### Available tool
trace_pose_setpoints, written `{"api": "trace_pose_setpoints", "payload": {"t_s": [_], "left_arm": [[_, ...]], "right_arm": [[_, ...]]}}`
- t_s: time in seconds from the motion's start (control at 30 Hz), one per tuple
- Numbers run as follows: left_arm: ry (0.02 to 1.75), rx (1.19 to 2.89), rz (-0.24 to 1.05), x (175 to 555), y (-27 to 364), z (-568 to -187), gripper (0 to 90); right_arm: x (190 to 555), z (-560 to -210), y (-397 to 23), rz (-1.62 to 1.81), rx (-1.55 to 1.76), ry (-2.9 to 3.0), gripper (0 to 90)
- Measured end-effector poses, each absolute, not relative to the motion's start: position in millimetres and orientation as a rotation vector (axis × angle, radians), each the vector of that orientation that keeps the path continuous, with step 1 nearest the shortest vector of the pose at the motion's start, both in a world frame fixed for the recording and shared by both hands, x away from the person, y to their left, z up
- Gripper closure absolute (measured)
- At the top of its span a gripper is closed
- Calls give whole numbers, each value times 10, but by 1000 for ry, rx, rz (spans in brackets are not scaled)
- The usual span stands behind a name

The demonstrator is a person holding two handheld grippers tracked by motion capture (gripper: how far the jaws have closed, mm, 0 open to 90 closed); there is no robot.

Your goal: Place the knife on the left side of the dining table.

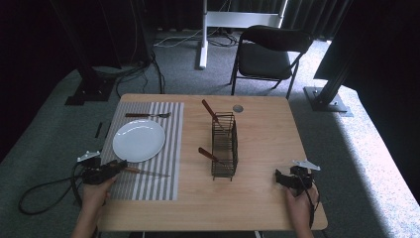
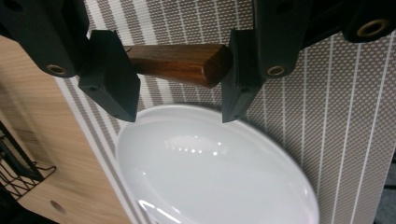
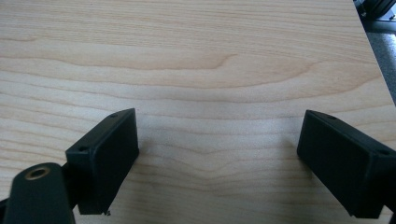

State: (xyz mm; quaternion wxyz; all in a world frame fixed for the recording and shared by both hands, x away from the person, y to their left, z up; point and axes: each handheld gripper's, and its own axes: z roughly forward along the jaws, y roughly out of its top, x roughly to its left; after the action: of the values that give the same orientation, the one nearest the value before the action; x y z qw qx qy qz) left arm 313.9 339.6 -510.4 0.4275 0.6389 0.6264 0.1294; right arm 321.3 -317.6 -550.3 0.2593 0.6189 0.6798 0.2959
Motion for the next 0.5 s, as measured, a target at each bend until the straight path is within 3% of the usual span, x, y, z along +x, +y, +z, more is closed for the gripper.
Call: {"api": "trace_pose_setpoints", "payload": {"t_s": [0.27,0.5], "left_arm": [[1621,1617,369,3169,3401,-5248,453],[1645,1728,488,3232,3335,-5360,423]], "right_arm": [[3215,-5503,-3176,801,1678,1842,119],[3217,-5503,-3176,800,1679,1841,119]]}}
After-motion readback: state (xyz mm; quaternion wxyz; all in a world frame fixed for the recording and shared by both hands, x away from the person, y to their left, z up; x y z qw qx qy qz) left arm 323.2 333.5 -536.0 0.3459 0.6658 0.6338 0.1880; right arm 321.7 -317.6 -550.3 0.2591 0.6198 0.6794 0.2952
